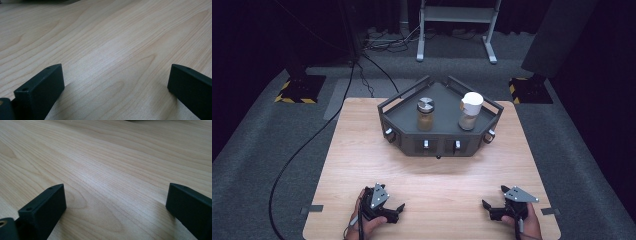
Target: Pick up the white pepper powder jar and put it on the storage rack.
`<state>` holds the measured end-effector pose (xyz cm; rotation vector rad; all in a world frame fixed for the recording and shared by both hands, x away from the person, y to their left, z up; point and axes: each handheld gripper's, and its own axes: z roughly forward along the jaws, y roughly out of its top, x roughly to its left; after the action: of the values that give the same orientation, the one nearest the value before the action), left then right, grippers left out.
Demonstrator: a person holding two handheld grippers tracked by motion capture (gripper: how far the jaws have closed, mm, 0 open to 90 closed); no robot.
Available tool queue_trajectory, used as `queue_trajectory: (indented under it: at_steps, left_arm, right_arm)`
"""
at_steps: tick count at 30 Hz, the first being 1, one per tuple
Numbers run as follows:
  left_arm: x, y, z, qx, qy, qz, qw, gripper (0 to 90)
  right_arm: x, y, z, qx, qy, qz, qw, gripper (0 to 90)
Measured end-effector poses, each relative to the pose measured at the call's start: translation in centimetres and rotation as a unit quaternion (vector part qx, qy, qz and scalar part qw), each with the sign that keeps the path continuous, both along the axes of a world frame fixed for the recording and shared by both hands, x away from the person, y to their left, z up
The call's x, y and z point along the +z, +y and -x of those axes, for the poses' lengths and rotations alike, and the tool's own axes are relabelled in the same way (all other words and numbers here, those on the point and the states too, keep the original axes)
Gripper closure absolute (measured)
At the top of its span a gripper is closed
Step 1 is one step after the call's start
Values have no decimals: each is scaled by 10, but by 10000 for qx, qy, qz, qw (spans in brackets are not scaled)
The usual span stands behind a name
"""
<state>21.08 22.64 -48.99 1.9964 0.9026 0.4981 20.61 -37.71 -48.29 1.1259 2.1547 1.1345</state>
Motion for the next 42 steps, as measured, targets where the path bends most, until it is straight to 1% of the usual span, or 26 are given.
queue_trajectory:
  at_steps: [15,42]
  left_arm:
    - [0,-1,0,10,5,5,10000,7]
    - [0,-1,0,11,1,2,10000,7]
  right_arm:
    - [1,1,-1,6,22,20,10000,0]
    - [1,0,-1,20,31,14,10000,0]
